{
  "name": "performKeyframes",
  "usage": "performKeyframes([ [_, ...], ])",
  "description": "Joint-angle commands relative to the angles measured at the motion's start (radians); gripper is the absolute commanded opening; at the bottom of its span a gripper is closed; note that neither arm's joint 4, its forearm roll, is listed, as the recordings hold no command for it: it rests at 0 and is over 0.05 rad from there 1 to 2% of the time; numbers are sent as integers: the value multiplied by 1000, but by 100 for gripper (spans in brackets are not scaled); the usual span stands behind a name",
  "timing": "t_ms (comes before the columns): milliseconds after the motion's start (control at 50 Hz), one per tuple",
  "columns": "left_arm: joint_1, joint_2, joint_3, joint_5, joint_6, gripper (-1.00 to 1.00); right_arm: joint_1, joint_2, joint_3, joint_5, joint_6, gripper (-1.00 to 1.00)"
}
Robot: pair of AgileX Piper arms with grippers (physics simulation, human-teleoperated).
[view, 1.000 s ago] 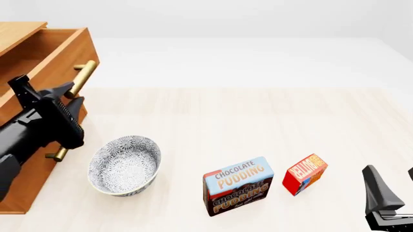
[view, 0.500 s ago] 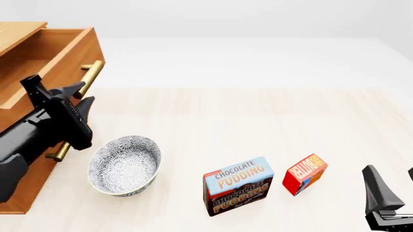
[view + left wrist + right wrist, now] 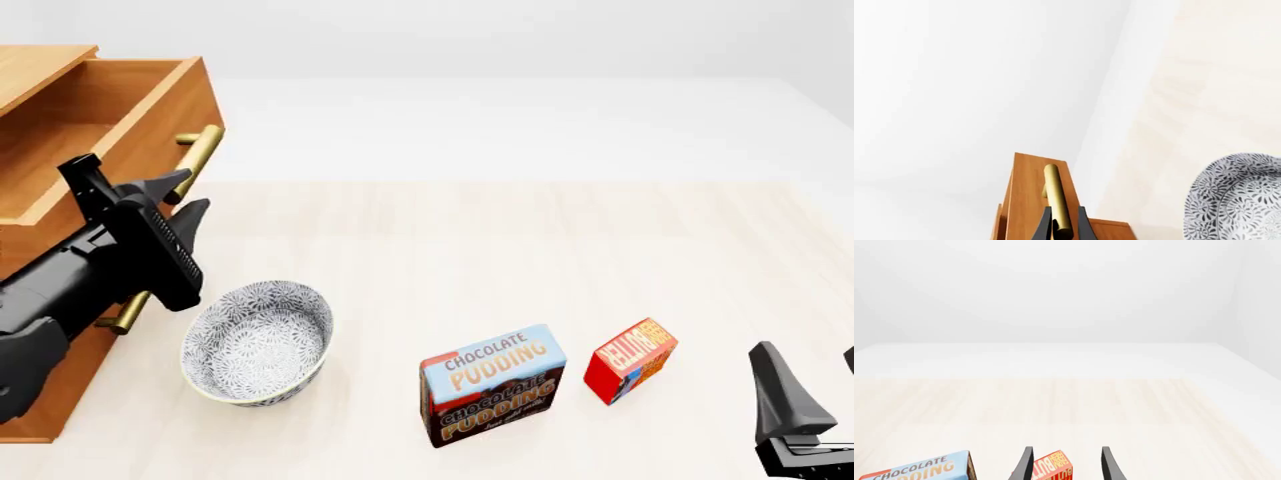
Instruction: Put the butter at the back in the top drawer of the cabinet and close it.
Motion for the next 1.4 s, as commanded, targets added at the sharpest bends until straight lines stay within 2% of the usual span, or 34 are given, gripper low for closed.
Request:
performKeyframes([
  [20,-21,76,13,38,-8,-100,0,0,0,0,0,100],
  [340,-37,61,5,56,-10,-100,0,0,0,0,0,100],
  [440,-47,57,-6,63,-21,-100,0,0,0,0,0,100],
  [460,-60,47,-23,91,-47,-100,0,0,0,0,0,100],
  [480,-64,47,-24,94,-48,100,0,0,0,0,0,100],
  [560,-74,36,-38,115,-62,100,0,0,0,0,0,100],
  [600,-93,59,-99,204,-130,100,0,0,0,0,0,100],
  [640,-114,71,-120,232,-156,100,0,0,0,0,0,100],
  [660,-113,61,-108,215,-143,100,0,0,0,0,0,100],
  [740,-143,70,-167,280,-190,100,0,0,0,0,0,100],
  [800,-158,72,-168,284,-201,100,0,0,0,0,0,100],
  [920,-191,60,-227,355,-248,100,0,0,0,0,0,100],
  [1020,-251,77,-349,471,-362,100,0,0,0,0,0,100],
  [1040,-251,77,-350,472,-362,100,0,0,0,0,0,100],
  [1060,-257,82,-393,531,-402,100,0,0,0,0,0,100],
  [1100,-257,82,-394,531,-402,100,0,0,0,0,0,100],
  [1120,-241,38,-377,528,-370,100,0,0,0,0,0,100],
  [1180,-248,42,-431,603,-423,100,0,0,0,0,0,100],
  [1220,-244,31,-432,612,-421,100,0,0,0,0,0,100],
  [1240,-247,31,-460,643,-447,100,0,0,0,0,0,100],
  [1320,-243,28,-495,692,-480,100,0,0,0,0,0,100],
  [1400,-223,5,-576,805,-561,100,0,0,0,0,0,100],
])
